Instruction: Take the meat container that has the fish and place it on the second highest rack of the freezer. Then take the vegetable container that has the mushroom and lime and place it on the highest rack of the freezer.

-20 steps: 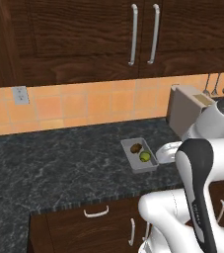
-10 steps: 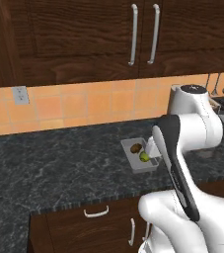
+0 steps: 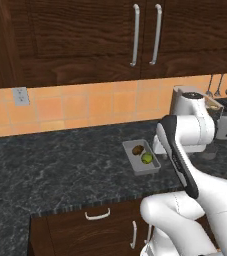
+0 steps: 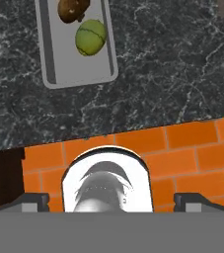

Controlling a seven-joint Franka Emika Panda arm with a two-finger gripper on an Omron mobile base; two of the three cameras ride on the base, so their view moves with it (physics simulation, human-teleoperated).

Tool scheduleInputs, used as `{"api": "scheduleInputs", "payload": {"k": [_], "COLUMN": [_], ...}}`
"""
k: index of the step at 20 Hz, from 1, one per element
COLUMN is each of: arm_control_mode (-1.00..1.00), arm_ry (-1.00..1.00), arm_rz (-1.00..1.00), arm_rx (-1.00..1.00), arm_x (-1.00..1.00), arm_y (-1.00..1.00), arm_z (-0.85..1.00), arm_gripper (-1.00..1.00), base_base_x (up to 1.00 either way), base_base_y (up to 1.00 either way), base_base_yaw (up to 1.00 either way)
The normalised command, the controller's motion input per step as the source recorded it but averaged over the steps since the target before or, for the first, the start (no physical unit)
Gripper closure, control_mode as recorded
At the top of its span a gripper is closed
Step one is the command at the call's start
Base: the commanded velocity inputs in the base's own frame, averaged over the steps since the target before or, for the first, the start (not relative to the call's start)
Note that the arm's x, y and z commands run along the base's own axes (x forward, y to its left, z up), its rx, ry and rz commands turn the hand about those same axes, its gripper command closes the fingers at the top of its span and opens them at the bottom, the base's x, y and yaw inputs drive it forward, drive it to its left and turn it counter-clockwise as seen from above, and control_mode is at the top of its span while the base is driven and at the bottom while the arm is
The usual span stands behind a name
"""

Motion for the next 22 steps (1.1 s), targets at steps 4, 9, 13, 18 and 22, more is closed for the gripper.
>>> {"api": "scheduleInputs", "payload": {"k": [4, 9, 13, 18, 22], "arm_control_mode": [-1.0, -1.0, -1.0, -1.0, -1.0], "arm_ry": [-0.11, -0.01, 0.0, 0.0, 0.04], "arm_rz": [-0.14, -0.07, -0.02, 0.0, 0.0], "arm_rx": [0.0, 0.0, 0.0, 0.0, 0.0], "arm_x": [0.7, 0.57, 0.3, 0.17, 0.33], "arm_y": [0.0, 0.0, 0.0, 0.0, -0.02], "arm_z": [-0.47, -0.11, -0.34, -0.68, -0.19], "arm_gripper": [-1.0, -1.0, -1.0, -1.0, -1.0], "base_base_x": [0.0, 0.0, 0.0, 0.0, 0.0], "base_base_y": [0.0, 0.0, 0.0, 0.0, 0.0], "base_base_yaw": [0.0, 0.0, 0.0, 0.0, 0.0]}}
